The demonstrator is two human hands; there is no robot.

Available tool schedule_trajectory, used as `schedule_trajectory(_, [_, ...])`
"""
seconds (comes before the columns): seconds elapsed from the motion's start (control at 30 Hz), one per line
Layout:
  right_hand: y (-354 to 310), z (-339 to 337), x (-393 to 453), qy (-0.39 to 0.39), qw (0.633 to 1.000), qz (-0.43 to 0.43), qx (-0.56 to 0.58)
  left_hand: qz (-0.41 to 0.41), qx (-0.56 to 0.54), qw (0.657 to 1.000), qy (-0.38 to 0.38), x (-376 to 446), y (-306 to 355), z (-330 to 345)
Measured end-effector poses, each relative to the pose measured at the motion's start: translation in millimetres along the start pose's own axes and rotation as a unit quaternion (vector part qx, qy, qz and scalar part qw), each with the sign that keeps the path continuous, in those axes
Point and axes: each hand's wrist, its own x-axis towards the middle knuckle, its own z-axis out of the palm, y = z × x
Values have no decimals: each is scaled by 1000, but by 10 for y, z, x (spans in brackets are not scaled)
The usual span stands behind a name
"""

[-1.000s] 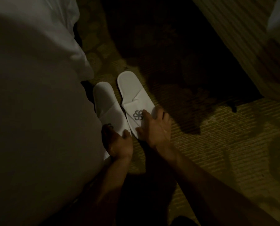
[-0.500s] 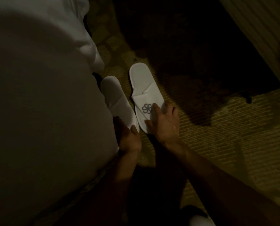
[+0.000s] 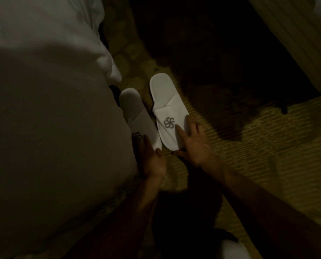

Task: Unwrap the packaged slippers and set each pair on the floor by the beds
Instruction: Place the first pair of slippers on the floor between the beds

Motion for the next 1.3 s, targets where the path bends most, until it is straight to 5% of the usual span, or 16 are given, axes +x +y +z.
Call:
schedule_trajectory(0.33, [-21, 22, 14, 13, 1000, -4, -17, -4, 18, 1000, -4, -54, -29, 25])
schedule_trajectory(0.5, [-26, -50, 65, 57, 998, 17, -1, -71, -124, 988, 63, 258, 21, -34])
schedule_trajectory(1.3, [-296, 31, 182, 16, 999, 37, -9, -45, -202, 978, 4, 510, -158, -140])
